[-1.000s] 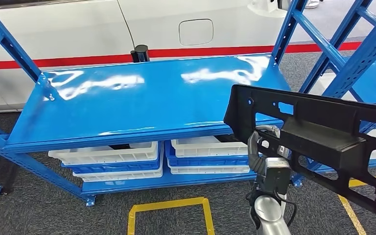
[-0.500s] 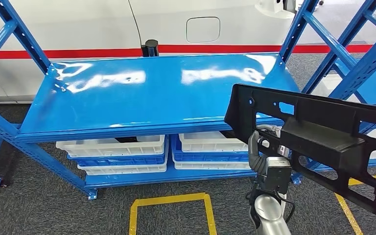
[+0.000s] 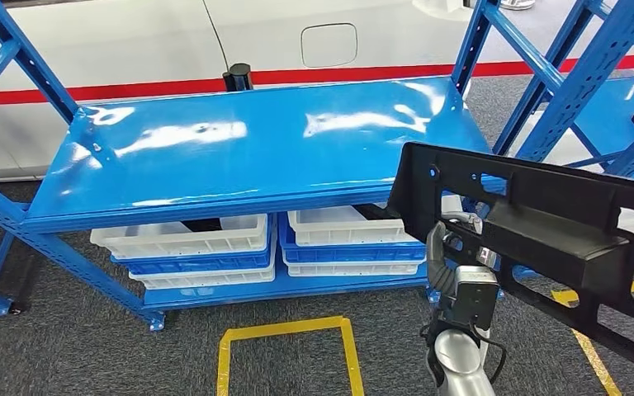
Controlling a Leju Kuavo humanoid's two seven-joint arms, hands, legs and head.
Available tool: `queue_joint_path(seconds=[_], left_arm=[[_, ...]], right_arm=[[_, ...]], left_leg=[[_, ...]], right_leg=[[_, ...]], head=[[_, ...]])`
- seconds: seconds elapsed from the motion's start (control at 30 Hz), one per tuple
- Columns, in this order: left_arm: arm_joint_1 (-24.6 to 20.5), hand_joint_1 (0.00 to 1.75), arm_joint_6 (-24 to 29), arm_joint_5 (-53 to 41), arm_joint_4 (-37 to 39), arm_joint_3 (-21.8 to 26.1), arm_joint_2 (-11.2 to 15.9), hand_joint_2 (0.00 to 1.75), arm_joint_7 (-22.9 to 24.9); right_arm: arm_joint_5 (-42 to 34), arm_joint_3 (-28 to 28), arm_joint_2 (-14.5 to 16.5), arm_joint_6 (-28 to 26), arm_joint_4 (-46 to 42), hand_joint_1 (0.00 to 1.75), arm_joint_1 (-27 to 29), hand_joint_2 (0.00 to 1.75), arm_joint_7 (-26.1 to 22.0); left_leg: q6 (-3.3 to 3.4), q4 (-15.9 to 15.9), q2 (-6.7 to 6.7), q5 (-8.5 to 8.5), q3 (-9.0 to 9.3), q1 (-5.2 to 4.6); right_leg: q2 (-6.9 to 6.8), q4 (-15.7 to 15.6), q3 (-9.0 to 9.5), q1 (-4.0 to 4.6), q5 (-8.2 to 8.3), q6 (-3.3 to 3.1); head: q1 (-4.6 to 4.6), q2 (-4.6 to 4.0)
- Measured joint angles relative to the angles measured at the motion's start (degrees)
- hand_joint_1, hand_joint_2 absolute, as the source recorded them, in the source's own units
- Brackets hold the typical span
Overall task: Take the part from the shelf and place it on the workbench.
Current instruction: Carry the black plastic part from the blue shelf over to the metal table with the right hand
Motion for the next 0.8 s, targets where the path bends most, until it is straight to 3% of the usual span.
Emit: queue_joint_path(seconds=[0.03, 0.1, 0.17, 0.27, 0.3, 0.37, 0.43, 0.47, 0.5, 0.53, 0.6, 0.63, 0.7, 0.8], left_arm=[[0.0, 0.0, 0.0, 0.0, 0.0, 0.0, 0.0, 1.75, 0.0], [-0.2, 0.0, 0.1, 0.0, 0.0, 0.0, 0.0, 1.75, 0.0], [-0.5, 0.0, 0.1, -0.2, 0.0, 0.0, -0.1, 1.75, -0.1], [-0.6, 0.0, 0.1, -0.6, 0.0, 0.0, -0.2, 1.75, -0.1], [-0.7, 0.0, 0.1, -0.7, 0.0, -0.1, -0.3, 1.75, -0.1], [-0.9, 0.0, 0.1, -0.8, -0.1, -0.1, -0.4, 1.75, 0.1], [-1.0, 0.0, 0.1, -0.8, -0.1, -0.1, -0.6, 1.75, 0.4], [-1.0, 0.0, 0.1, -0.9, -0.1, -0.1, -0.6, 1.75, 0.4], [-1.1, 0.0, 0.2, -0.9, -0.1, -0.1, -0.6, 1.75, 0.5], [-1.1, 0.0, 0.2, -0.9, -0.1, -0.1, -0.6, 1.75, 0.5], [-1.1, 0.0, 0.2, -0.9, -0.1, -0.1, -0.7, 1.75, 0.5], [-1.1, 0.0, 0.3, -0.9, -0.1, -0.1, -0.7, 1.75, 0.5], [-1.1, 0.0, 0.3, -1.0, -0.1, -0.1, -0.8, 1.75, 0.5], [-1.2, 0.0, 0.6, -1.1, -0.1, -0.2, -0.8, 1.75, 0.3]], right_arm=[[0.0, -0.1, 0.0, 0.0, 0.0, 1.75, 0.1, 1.75, 0.0], [0.1, -0.2, 0.0, 0.0, -0.2, 1.75, 0.2, 1.75, 0.0], [0.1, -0.4, 0.1, 0.0, -0.4, 1.75, 0.1, 1.75, 0.1], [0.2, -0.7, 0.1, 0.0, -0.6, 1.75, 0.0, 1.75, 0.1], [0.2, -0.8, 0.1, 0.0, -0.7, 1.75, -0.1, 1.75, 0.1], [0.3, -1.2, 0.1, 0.0, -0.8, 1.75, -0.2, 1.75, 0.1], [0.3, -1.5, 0.1, 0.0, -0.8, 1.75, -0.2, 1.75, 0.1], [0.3, -1.6, 0.1, 0.0, -0.8, 1.75, -0.1, 1.75, 0.1], [0.4, -1.6, 0.1, 0.0, -0.7, 1.75, -0.1, 1.75, 0.1], [0.4, -1.6, 0.1, 0.0, -0.7, 1.75, -0.1, 1.75, 0.1], [0.4, -1.6, 0.1, 0.1, -0.7, 1.75, -0.2, 1.75, 0.1], [0.4, -1.6, 0.1, 0.1, -0.8, 1.75, -0.3, 1.75, 0.1], [0.5, -1.7, 0.2, 0.1, -0.8, 1.75, -0.4, 1.75, 0.0], [0.1, -1.8, 0.3, 0.3, -0.8, 1.75, -0.4, 1.75, -0.1]], left_leg=[[0.16, -2.3, 0.0, 1.18, 1.77, 0.01], [0.79, -10.2, -0.08, 4.02, 6.97, -0.04], [1.44, -15.7, -0.21, 5.15, 10.08, -0.28], [2.53, -16.9, -0.18, 5.83, 9.96, -0.6], [2.99, -17.1, -0.1, 6.33, 9.69, -0.56], [3.69, -17.5, 0.09, 7.35, 8.89, -0.4], [3.95, -17.4, 0.18, 8.13, 7.76, -0.49], [3.95, -17.3, 0.23, 8.51, 7.18, -0.52], [3.9, -17.3, 0.28, 8.9, 6.62, -0.53], [3.77, -17.2, 0.3, 9.24, 6.13, -0.5], [3.33, -16.9, 0.3, 9.8, 5.42, -0.43], [3.05, -16.7, 0.31, 10.0, 5.17, -0.5], [2.44, -16.5, 0.33, 10.38, 4.87, -0.7], [1.42, -16.2, 0.26, 10.42, 4.45, -0.5]], right_leg=[[0.02, 0.0, -0.24, 0.05, 0.23, 0.07], [0.05, 0.1, -0.58, 0.17, 0.63, 0.41], [0.01, 0.3, -0.98, 0.53, 1.03, 0.95], [-0.12, 0.5, -1.8, 0.59, 1.62, 2.1], [-0.09, 1.3, -2.36, 0.59, 1.03, 2.27], [0.01, 6.0, -4.54, 0.63, -2.02, 2.13], [0.06, 13.5, -7.3, 0.56, -5.92, 1.99], [0.06, 16.3, -8.06, 0.47, -7.11, 2.17], [0.06, 17.1, -7.77, 0.34, -7.54, 2.53], [0.05, 15.4, -6.16, 0.19, -7.12, 3.01], [0.03, 6.7, -0.5, -0.12, -5.19, 3.84], [0.1, 2.9, 1.85, -0.09, -4.37, 3.84], [0.24, -0.4, 3.48, 0.11, -3.76, 3.05], [0.26, -0.2, 2.94, -0.03, -2.83, 1.45]], head=[[-0.01, 0.0], [-0.02, 0.0], [0.06, 0.0], [0.06, 0.0], [0.1, 0.0], [0.38, 0.0], [0.6, 0.0], [0.58, 0.0], [0.58, 0.0], [0.59, 0.0], [0.6, 0.0], [0.58, 0.0], [0.49, 0.0], [0.43, 0.0]])
